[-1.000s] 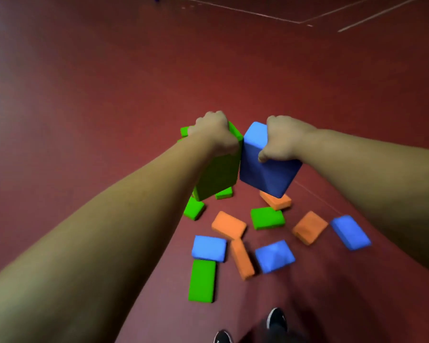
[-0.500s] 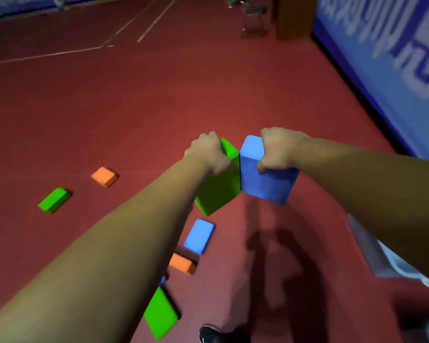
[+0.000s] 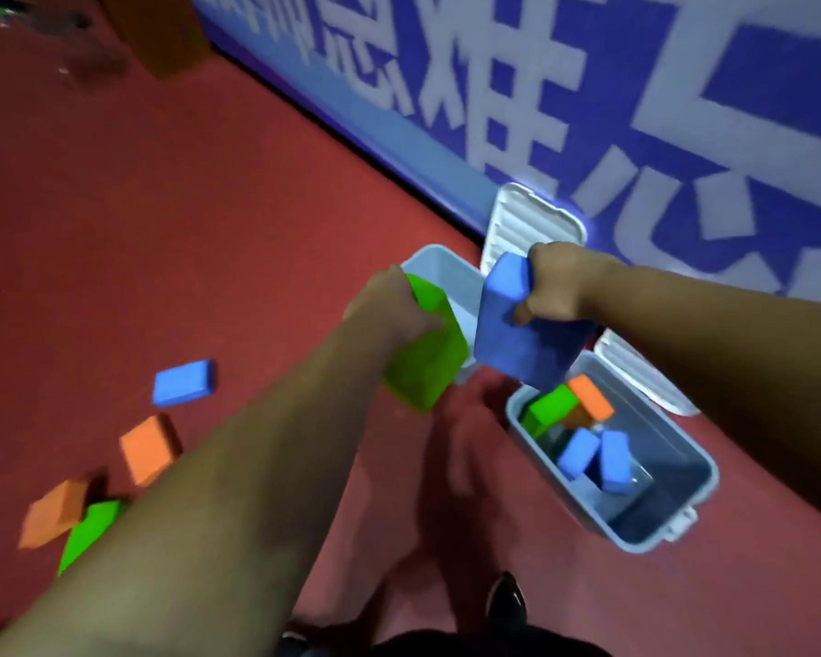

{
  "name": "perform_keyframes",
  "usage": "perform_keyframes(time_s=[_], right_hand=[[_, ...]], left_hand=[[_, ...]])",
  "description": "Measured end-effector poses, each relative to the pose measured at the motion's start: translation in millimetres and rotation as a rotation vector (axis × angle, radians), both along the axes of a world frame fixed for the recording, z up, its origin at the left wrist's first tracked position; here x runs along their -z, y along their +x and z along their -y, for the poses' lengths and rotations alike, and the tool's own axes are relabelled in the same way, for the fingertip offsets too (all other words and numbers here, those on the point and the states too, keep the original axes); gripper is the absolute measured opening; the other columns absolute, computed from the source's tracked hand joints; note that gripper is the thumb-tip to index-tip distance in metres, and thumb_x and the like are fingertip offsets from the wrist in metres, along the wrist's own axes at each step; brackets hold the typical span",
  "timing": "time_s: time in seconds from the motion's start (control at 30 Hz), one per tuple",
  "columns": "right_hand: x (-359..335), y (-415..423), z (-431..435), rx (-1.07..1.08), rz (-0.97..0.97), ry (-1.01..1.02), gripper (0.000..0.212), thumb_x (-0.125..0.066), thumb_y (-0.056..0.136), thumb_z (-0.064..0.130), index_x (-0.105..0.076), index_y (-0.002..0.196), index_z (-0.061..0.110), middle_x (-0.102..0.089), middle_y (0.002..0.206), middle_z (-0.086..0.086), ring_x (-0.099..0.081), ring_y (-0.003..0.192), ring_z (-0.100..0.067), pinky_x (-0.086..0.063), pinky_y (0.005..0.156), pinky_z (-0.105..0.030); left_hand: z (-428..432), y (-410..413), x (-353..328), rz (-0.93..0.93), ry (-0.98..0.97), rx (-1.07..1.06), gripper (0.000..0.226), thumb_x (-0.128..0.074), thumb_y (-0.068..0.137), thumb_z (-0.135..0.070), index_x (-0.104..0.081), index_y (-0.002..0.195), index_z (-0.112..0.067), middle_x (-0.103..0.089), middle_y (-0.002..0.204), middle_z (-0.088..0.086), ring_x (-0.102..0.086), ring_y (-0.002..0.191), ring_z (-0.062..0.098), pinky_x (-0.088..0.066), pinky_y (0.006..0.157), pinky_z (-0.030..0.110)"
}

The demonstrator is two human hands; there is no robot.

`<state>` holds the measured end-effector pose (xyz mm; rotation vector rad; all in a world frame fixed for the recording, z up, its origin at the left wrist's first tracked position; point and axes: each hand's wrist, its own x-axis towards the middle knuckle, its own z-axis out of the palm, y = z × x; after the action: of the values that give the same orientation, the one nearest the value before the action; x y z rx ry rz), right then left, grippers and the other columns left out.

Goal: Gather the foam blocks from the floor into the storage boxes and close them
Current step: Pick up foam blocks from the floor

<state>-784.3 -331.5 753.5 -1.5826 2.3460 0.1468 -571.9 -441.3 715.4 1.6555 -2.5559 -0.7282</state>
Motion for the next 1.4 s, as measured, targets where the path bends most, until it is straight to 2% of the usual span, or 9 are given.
perform_keyframes(time_s=[0.2,0.3,0.37,0.57,0.8,0.9,1.03,1.3,1.4], right_hand=[[23,-121,-117,0.276,-0.017,0.054,0.058,-0.077,0.064,0.067,-0.063,0.083,0.014,-0.065,0.088,-0.011,-0.064,0.086,-0.034,-0.054,0.074,-0.038],[37,-149,-156,0.394,0.016,0.075,0.048,-0.077,0.071,0.060,-0.051,0.066,0.019,-0.062,0.084,-0.007,-0.058,0.080,-0.029,-0.047,0.067,-0.034],[51,-162,-172,0.478,0.060,0.100,0.045,-0.077,0.075,0.053,-0.046,0.072,0.020,-0.061,0.092,-0.008,-0.053,0.083,-0.029,-0.039,0.067,-0.033],[109,-192,-192,0.725,0.165,0.172,0.062,-0.077,0.072,0.044,-0.035,0.107,0.016,-0.045,0.109,-0.008,-0.057,0.097,-0.036,-0.048,0.076,-0.040],[154,-236,-173,0.898,0.247,0.319,0.064,-0.077,0.083,0.038,-0.047,0.127,0.004,-0.048,0.122,-0.015,-0.058,0.106,-0.034,-0.049,0.080,-0.037],[164,-248,-145,0.946,0.291,0.307,0.057,-0.077,0.085,0.039,-0.045,0.121,0.007,-0.048,0.114,-0.014,-0.058,0.102,-0.034,-0.045,0.075,-0.035],[193,-258,-125,1.029,0.366,0.257,0.072,-0.080,0.074,0.046,-0.038,0.118,0.007,-0.050,0.097,-0.006,-0.056,0.087,-0.030,-0.044,0.071,-0.037],[253,-267,-152,1.231,0.412,0.194,0.081,-0.083,0.079,0.043,-0.034,0.129,0.003,-0.050,0.116,-0.016,-0.050,0.092,-0.032,-0.038,0.075,-0.038],[285,-274,-173,1.300,0.425,0.155,0.083,-0.083,0.080,0.041,-0.034,0.133,0.001,-0.051,0.123,-0.017,-0.058,0.109,-0.038,-0.041,0.079,-0.039]], left_hand=[[-63,-149,20,-0.008,-0.018,0.302,0.091,-0.087,0.066,-0.063,-0.051,0.129,-0.007,-0.065,0.128,0.014,-0.062,0.122,0.032,-0.051,0.098,0.043],[-94,-194,34,0.066,-0.002,0.413,0.092,-0.085,0.072,-0.061,-0.044,0.136,-0.010,-0.056,0.137,0.011,-0.057,0.130,0.033,-0.050,0.103,0.048],[-108,-216,49,0.093,0.019,0.458,0.093,-0.085,0.073,-0.060,-0.041,0.139,-0.011,-0.053,0.140,0.010,-0.055,0.132,0.033,-0.049,0.104,0.047],[-110,-267,101,0.136,0.000,0.535,0.099,-0.083,0.076,-0.058,-0.034,0.145,-0.007,-0.047,0.144,0.013,-0.054,0.132,0.036,-0.048,0.100,0.046],[-72,-320,155,0.163,0.141,0.570,0.092,-0.085,0.072,-0.059,-0.039,0.133,-0.008,-0.046,0.139,0.014,-0.056,0.127,0.037,-0.048,0.098,0.044],[-49,-342,170,0.206,0.169,0.618,0.091,-0.083,0.072,-0.063,-0.040,0.133,-0.009,-0.046,0.139,0.013,-0.056,0.126,0.036,-0.048,0.096,0.042],[-30,-373,191,0.284,0.134,0.764,0.089,-0.082,0.073,-0.062,-0.040,0.133,-0.011,-0.045,0.138,0.014,-0.054,0.125,0.038,-0.047,0.098,0.045],[-39,-418,243,0.346,0.196,0.857,0.101,-0.082,0.074,-0.063,-0.035,0.143,-0.007,-0.042,0.143,0.015,-0.055,0.126,0.040,-0.049,0.102,0.047],[-56,-424,271,0.349,0.250,0.863,0.105,-0.083,0.074,-0.061,-0.031,0.147,-0.006,-0.039,0.147,0.017,-0.054,0.128,0.040,-0.049,0.104,0.048]])
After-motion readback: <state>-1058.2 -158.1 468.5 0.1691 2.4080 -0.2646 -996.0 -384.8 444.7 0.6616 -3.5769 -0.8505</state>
